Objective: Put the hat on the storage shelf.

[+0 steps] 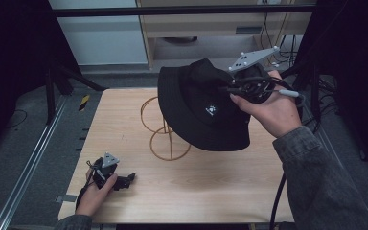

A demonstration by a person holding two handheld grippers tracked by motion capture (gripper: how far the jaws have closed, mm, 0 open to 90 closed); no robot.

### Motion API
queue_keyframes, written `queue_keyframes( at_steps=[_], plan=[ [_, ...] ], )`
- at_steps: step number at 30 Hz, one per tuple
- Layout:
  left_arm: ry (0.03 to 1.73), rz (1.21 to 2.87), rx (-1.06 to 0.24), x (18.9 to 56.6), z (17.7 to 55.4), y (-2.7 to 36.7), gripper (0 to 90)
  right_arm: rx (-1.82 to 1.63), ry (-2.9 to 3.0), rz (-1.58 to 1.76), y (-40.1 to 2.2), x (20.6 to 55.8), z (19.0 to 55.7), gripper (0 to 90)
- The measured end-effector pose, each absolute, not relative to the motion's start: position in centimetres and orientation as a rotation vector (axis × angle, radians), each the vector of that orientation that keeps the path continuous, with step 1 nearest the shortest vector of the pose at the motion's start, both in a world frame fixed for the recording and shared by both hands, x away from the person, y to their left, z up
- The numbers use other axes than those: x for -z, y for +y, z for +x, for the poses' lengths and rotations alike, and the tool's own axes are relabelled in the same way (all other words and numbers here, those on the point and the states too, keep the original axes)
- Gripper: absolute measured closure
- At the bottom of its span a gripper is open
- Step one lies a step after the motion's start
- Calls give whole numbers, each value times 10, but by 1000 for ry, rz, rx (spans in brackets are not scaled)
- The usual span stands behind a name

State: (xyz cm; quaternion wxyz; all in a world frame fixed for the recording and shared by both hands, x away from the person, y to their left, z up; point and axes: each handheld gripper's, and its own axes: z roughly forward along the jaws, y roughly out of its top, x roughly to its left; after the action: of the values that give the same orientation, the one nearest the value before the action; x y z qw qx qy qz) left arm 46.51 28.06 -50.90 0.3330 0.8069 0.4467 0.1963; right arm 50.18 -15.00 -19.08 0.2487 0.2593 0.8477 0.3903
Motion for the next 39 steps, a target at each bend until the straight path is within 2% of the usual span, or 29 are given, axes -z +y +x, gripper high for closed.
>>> queue_keyframes(
  at_steps=[19,39],
  plan=[
    [1167,2110,-511,509,465,281,0,-1039,2326,676,-142,184,504,888],
    [1164,2114,-515,509,465,281,0,-964,2373,580,-91,175,527,888]
  ],
)
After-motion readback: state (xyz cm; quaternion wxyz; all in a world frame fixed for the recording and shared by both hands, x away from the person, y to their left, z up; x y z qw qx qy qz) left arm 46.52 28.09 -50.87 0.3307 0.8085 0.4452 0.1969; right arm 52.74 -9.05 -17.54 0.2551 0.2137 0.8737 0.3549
